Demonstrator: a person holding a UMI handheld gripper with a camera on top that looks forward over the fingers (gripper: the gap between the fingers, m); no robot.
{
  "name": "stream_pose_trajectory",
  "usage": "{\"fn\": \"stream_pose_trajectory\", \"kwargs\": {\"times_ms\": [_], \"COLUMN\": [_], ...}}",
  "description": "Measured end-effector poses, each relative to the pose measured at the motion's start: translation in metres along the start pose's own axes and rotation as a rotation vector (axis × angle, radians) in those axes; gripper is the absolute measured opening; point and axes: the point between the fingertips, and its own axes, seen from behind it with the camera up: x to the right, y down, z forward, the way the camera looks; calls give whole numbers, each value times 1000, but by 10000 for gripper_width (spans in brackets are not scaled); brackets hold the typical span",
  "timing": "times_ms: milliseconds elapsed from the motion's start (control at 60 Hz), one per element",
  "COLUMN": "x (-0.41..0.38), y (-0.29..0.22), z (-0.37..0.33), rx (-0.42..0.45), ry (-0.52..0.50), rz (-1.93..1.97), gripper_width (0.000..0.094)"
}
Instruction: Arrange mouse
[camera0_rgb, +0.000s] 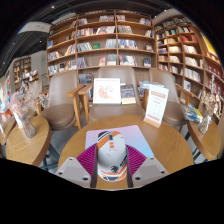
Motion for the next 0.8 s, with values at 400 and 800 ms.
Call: {"fn": "stream_pose_trajectory", "kwargs": {"times_ms": [400, 800], "x": [34, 38], "y": [20, 23], "z": [151, 93], "rx": [-154, -74], "ry": [45, 60], "rz": [27, 1], "gripper_width": [425, 858]}}
